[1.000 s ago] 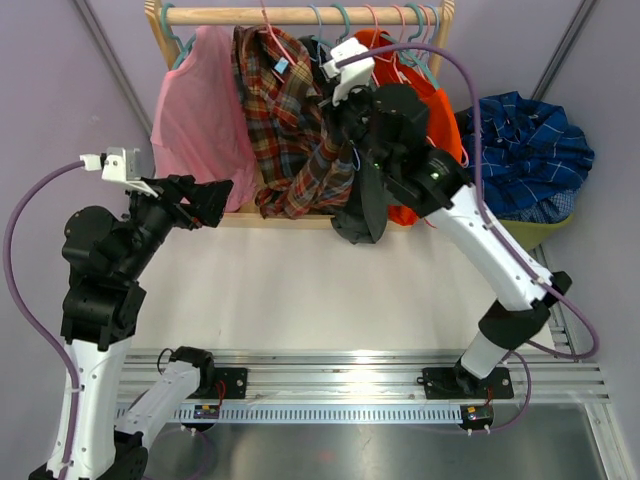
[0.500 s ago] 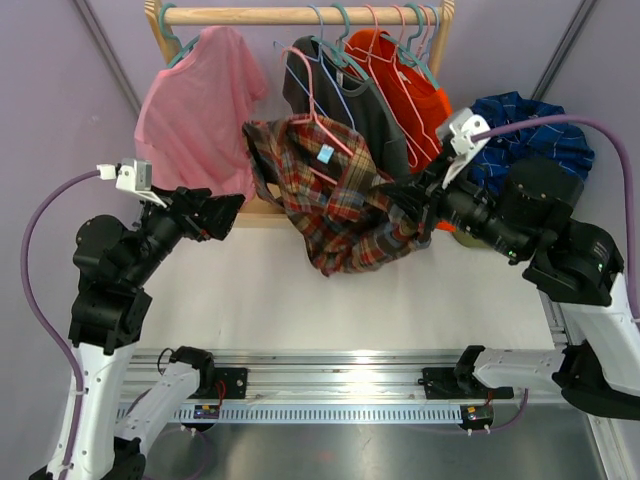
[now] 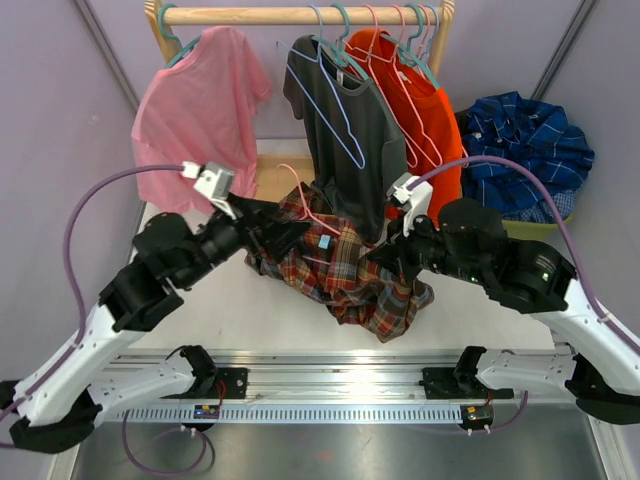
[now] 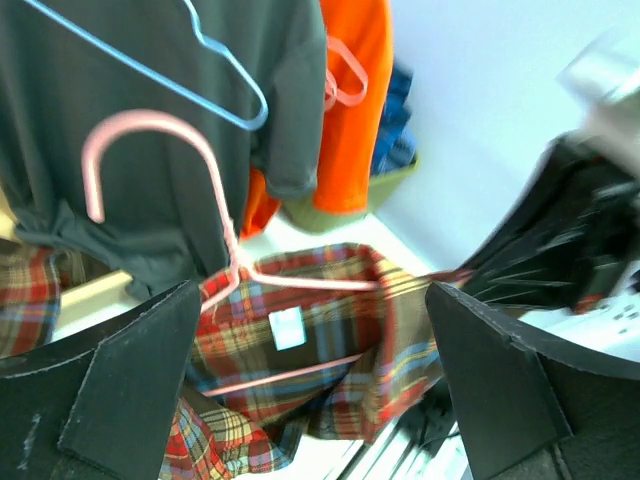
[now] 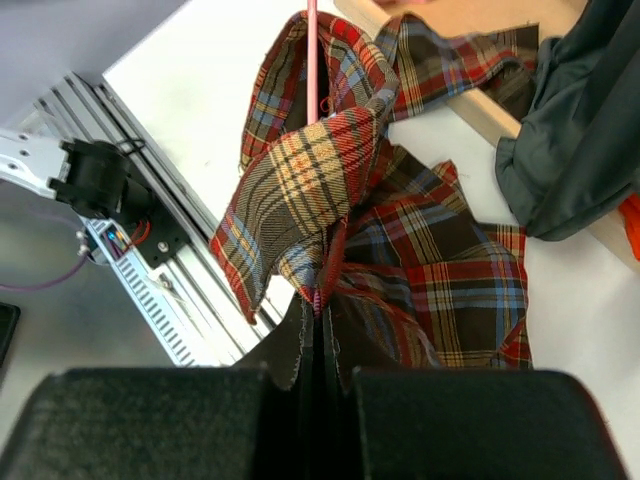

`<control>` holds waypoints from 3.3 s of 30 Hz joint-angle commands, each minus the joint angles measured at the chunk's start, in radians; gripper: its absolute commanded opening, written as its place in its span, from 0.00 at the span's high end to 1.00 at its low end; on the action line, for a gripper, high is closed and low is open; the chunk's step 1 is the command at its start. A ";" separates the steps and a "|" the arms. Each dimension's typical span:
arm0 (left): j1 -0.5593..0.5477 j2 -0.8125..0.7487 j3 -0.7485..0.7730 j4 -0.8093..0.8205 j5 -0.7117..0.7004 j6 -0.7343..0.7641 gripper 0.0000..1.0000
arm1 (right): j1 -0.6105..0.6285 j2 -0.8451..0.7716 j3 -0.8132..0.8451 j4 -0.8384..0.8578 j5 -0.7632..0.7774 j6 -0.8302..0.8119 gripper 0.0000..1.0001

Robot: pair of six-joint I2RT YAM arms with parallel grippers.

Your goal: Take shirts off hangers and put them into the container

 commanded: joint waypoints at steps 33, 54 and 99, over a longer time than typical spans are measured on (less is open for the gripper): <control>-0.275 0.340 0.132 0.217 -0.520 0.154 0.91 | 0.010 -0.153 -0.062 0.136 -0.001 0.051 1.00; -0.205 0.422 0.386 0.079 -0.652 0.371 1.00 | 0.012 -0.165 -0.025 0.061 -0.006 0.001 0.00; -0.183 0.376 0.589 0.005 -0.856 0.474 1.00 | 0.010 -0.315 -0.126 -0.004 0.224 -0.003 1.00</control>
